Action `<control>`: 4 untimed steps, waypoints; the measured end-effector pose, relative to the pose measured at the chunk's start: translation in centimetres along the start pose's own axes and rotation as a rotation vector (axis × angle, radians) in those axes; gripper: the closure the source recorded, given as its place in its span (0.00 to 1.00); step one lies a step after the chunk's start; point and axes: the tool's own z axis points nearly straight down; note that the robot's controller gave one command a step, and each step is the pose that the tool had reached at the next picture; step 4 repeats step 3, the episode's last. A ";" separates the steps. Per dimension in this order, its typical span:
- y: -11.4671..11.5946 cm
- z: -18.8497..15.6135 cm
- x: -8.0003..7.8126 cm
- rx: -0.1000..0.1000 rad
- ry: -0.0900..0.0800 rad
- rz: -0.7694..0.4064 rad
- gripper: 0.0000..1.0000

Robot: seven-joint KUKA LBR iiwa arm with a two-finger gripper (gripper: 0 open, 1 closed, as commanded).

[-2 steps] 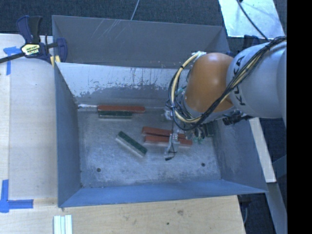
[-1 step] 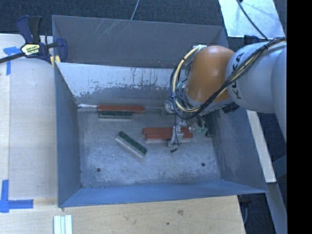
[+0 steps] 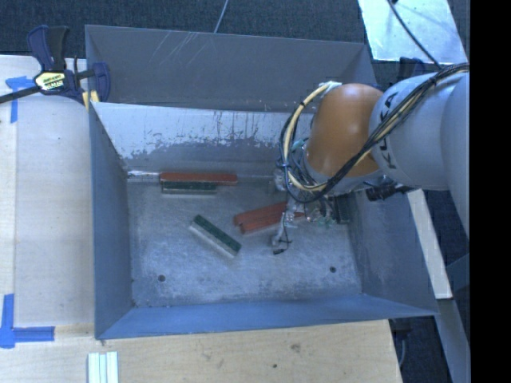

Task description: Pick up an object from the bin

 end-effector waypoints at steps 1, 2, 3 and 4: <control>0.0 0.0 -0.6 0.001 0.000 -0.070 0.00; 0.0 -0.1 -0.4 0.000 -0.001 -0.020 1.00; 0.0 -0.1 -0.3 0.000 -0.001 -0.007 1.00; 0.0 -0.1 -0.3 0.000 -0.001 -0.007 1.00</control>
Offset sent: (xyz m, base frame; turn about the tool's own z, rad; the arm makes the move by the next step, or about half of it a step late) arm 0.0000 0.0000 0.0000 0.0000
